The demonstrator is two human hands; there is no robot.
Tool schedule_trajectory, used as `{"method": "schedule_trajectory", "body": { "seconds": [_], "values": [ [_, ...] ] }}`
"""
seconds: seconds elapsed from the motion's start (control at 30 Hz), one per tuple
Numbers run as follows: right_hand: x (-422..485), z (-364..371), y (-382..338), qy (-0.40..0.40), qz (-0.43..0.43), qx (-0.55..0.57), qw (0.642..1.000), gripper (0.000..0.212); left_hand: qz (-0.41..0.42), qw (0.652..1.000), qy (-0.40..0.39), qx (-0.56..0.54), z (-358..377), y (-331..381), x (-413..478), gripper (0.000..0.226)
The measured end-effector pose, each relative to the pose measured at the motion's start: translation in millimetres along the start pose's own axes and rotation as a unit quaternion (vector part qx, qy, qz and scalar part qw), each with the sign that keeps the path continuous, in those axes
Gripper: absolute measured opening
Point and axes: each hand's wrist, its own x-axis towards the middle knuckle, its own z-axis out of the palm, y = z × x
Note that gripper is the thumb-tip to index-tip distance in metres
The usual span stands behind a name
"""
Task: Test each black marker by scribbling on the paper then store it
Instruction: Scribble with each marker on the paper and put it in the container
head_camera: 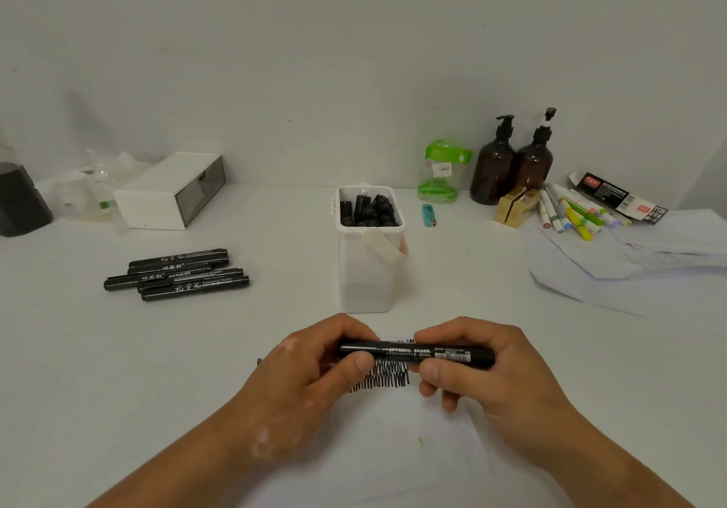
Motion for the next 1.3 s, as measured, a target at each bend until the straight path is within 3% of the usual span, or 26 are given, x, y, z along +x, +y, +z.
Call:
{"method": "schedule_trajectory", "body": {
  "seconds": [0.17,0.33,0.87,1.1,1.2,1.3],
  "values": [
    [-2.4,13.2,2.5,-0.007,-0.022,-0.039,0.999,0.018,-0.01,0.996,-0.004,-0.088,2.4,4.6,-1.1,0.032],
    [-2.4,18.0,3.9,-0.002,-0.045,-0.008,0.999,0.022,-0.005,0.99,0.003,-0.141,1.6,11.3,-0.7,0.032],
    [-3.6,22.1,-2.4,-0.021,-0.062,-0.01,0.998,0.01,0.002,0.986,-0.013,-0.168,0.0,10.6,0.4,0.028],
    [0.8,26.2,-1.2,0.035,-0.024,0.007,0.999,0.019,-0.018,0.94,0.033,-0.338,6.5,0.0,6.3,0.03],
    [1.1,27.4,0.3,0.067,-0.032,-0.048,0.996,0.016,-0.025,0.941,0.051,-0.334,8.4,1.0,7.1,0.035],
    [-0.6,28.3,1.9,0.066,-0.031,-0.117,0.99,0.028,-0.015,0.961,0.08,-0.265,3.9,4.9,6.7,0.037]
  ]
}}
